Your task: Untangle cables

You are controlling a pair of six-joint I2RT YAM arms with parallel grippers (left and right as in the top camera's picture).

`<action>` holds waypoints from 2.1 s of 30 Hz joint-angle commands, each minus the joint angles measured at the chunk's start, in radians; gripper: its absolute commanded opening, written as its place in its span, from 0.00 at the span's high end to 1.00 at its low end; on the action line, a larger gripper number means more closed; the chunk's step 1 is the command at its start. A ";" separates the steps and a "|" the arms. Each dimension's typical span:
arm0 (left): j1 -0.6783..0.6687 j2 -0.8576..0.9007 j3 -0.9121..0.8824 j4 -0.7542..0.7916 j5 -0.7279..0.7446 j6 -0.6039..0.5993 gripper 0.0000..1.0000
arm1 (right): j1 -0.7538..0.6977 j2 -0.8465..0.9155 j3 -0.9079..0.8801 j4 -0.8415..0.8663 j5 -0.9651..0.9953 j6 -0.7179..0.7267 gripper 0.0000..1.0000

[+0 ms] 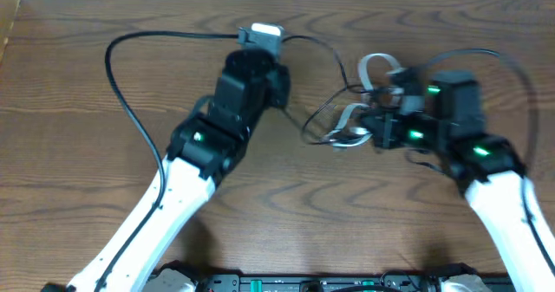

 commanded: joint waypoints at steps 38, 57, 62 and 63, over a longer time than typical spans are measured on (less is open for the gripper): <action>0.191 -0.019 0.022 -0.080 0.232 -0.239 0.91 | -0.601 -0.064 0.003 -0.264 -0.021 -0.269 0.69; -0.072 -0.240 0.022 0.086 0.187 -0.230 0.90 | -0.441 -0.022 0.003 -0.116 -0.157 -0.266 0.09; -0.072 -0.270 0.022 0.085 0.202 -0.231 0.91 | -0.285 0.051 0.003 0.047 -0.157 -0.183 0.33; -0.072 -0.274 0.022 0.085 0.206 -0.231 0.91 | -0.257 0.067 0.003 0.074 -0.157 -0.172 0.39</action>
